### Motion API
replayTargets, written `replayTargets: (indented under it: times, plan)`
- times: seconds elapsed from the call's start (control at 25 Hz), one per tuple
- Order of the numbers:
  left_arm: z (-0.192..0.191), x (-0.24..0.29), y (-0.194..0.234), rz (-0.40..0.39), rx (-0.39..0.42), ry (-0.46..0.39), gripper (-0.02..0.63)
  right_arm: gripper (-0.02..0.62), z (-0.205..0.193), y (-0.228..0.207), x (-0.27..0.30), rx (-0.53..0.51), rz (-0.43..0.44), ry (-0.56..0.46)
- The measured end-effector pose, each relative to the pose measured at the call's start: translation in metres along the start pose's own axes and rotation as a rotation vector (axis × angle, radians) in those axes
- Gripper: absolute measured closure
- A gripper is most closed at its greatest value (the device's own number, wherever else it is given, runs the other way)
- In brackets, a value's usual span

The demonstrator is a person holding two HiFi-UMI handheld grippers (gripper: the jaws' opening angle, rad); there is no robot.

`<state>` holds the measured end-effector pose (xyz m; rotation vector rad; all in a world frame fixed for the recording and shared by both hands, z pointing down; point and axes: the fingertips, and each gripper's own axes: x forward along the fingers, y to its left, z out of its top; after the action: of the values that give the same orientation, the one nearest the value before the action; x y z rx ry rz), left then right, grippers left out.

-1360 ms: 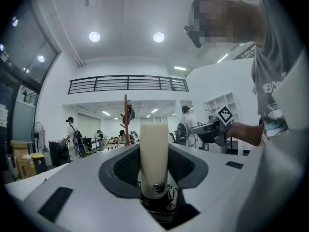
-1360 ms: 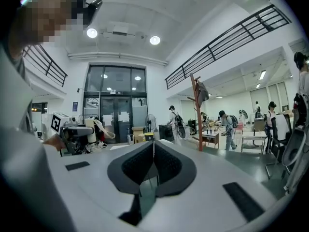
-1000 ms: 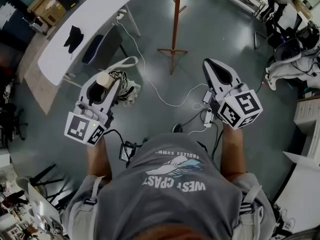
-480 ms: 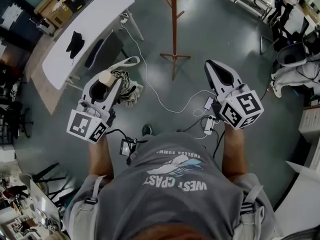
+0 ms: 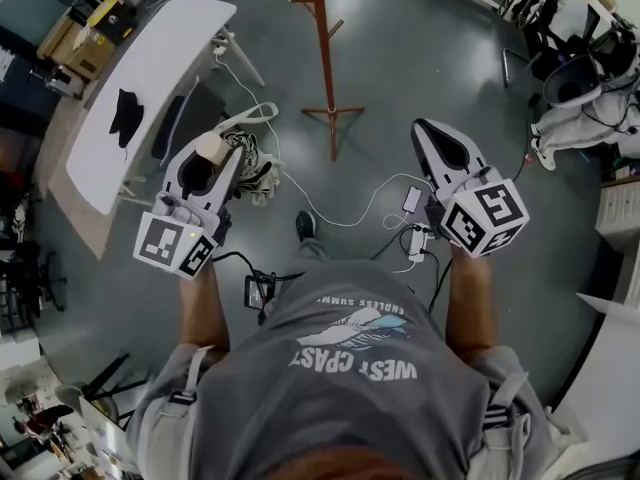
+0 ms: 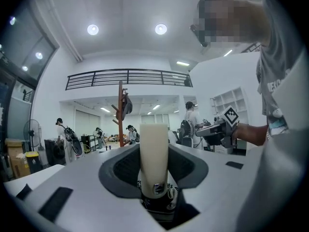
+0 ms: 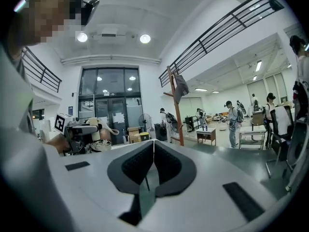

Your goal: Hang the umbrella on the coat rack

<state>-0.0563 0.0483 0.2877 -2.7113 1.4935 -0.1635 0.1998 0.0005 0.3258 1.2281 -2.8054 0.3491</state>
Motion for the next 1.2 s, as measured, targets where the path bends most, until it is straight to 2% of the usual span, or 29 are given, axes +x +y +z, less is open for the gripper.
replayTargets:
  times: [0.32,0.8,1.2]
  plan:
    - [0.004,0.059,0.054,-0.128,-0.004,-0.030,0.439,0.568,0.015,-0.014,0.046,0.016,-0.109,-0.021]
    - [-0.008,0.122,0.136,-0.235,0.000,-0.030,0.440,0.568,0.026,-0.025,0.117,0.032,-0.225,-0.038]
    - [-0.023,0.156,0.179,-0.307,-0.005,-0.030,0.440,0.568,0.029,-0.016,0.149,0.031,-0.301,-0.031]
